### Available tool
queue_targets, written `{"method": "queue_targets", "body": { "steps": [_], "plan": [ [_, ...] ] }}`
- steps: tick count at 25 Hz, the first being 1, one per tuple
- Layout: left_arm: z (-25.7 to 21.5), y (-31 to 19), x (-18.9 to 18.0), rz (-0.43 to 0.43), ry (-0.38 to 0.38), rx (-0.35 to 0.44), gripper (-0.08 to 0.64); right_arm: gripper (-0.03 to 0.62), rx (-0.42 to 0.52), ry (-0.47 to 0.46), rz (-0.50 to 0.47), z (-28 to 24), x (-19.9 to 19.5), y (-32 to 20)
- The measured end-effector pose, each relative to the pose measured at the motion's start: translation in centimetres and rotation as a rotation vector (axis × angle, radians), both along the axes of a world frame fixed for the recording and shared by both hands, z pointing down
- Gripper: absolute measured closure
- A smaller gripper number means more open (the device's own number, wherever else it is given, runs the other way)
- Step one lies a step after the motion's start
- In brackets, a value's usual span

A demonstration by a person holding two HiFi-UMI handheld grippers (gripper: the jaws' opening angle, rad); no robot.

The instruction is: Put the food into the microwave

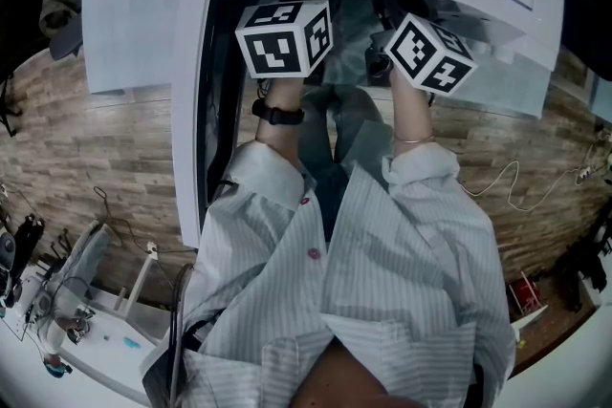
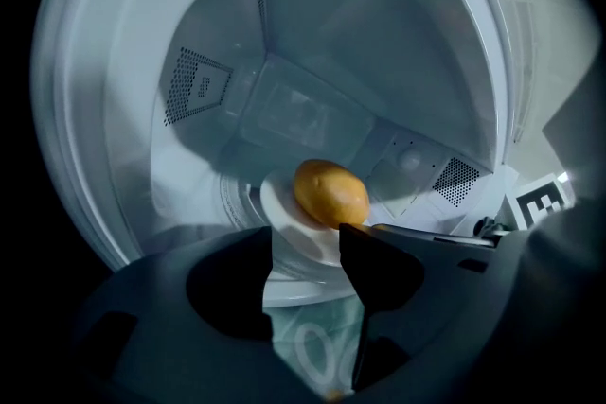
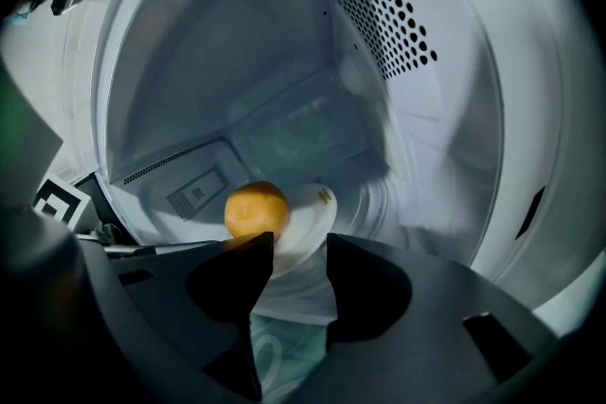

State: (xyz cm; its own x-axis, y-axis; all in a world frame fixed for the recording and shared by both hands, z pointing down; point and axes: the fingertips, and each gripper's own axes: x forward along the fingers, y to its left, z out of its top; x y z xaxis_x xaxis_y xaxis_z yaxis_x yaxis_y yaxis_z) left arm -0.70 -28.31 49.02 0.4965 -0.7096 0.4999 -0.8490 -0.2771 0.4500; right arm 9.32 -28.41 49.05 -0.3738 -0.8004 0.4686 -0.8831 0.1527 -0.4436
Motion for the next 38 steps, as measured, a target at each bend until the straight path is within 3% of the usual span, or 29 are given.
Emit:
{"method": "queue_targets", "body": {
  "steps": [11,20,29,38],
  "plan": [
    [-1.3,1.3,0.2,0.013,0.029,0.021,0.344,0.414,0.032,-0.017,-0.022,-1.7,-0.5,0.7],
    [-5.3,3.4,1.3,0.064,0.018,0.102,0.345,0.417,0.080,-0.084,-0.111,-5.4,-1.6,2.8],
    [-10.7,6.4,3.0,0.114,0.061,0.161,0.348,0.488,0.159,-0.085,-0.230,-11.4,-2.3,5.5],
    [-16.5,9.5,3.6,0.151,0.095,0.301,0.460,0.538,0.233,-0.094,-0.345,-16.8,-2.6,8.8]
  ]
}}
